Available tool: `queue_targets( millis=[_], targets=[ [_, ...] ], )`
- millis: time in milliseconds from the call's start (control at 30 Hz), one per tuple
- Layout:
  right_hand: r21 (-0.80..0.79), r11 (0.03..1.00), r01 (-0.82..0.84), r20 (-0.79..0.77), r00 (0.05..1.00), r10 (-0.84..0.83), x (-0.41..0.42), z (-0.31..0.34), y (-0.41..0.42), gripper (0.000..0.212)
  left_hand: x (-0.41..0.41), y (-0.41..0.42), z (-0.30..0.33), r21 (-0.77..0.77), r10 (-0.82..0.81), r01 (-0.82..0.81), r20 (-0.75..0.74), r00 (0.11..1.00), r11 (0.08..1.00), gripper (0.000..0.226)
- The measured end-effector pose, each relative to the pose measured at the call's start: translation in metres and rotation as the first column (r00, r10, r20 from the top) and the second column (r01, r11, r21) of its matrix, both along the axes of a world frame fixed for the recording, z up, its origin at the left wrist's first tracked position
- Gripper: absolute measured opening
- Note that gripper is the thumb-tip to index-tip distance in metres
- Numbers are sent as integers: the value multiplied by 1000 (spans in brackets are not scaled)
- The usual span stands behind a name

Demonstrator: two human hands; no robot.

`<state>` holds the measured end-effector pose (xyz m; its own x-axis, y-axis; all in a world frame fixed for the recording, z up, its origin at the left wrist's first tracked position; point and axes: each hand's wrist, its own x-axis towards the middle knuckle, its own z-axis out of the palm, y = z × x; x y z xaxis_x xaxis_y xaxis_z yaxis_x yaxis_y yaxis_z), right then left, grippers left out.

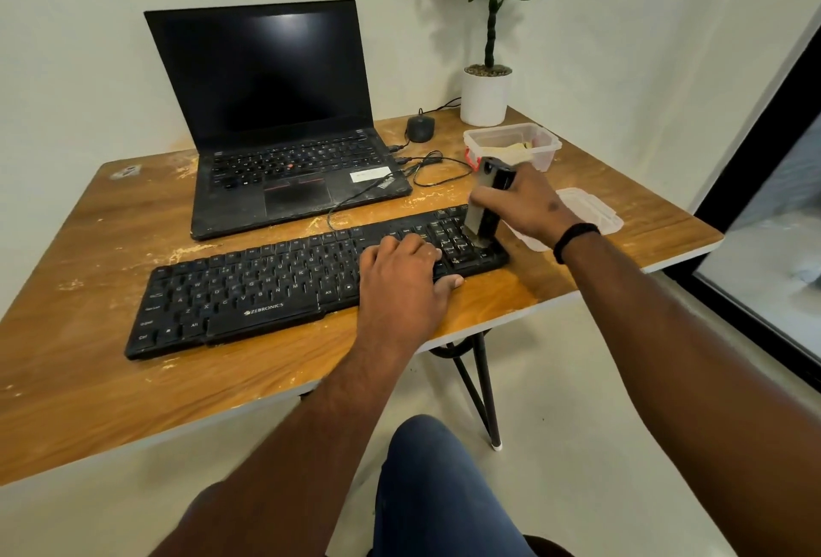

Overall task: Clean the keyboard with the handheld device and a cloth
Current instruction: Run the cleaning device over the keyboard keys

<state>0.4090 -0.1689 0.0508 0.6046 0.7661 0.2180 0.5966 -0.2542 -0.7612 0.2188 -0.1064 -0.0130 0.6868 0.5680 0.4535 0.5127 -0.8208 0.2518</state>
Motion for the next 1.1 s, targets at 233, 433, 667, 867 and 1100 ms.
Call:
queue_targets(
  millis=[233, 433, 667, 867, 1100],
  targets=[
    [-94, 996, 7, 119, 993, 4, 1, 3, 13, 30, 0, 0, -1, 5, 4, -4, 6, 1000, 1000, 51],
    [-126, 992, -2, 245, 969, 33, -4, 9, 18, 25, 0, 0, -1, 3, 5, -5, -2, 1000, 1000, 52],
    [-189, 982, -8, 343, 937, 74, -16, 14, 26, 31, -1, 0, -1, 4, 4, -4, 6, 1000, 1000, 51],
    [-239, 971, -1, 315, 946, 79, -16, 19, 26, 34, 0, 1, -1, 5, 2, -2, 3, 1000, 1000, 52],
    [-221, 975, -40, 239, 967, 94, -17, 16, 16, 26, 0, 0, 1, 10, 6, -6, -7, 1000, 1000, 52]
  ],
)
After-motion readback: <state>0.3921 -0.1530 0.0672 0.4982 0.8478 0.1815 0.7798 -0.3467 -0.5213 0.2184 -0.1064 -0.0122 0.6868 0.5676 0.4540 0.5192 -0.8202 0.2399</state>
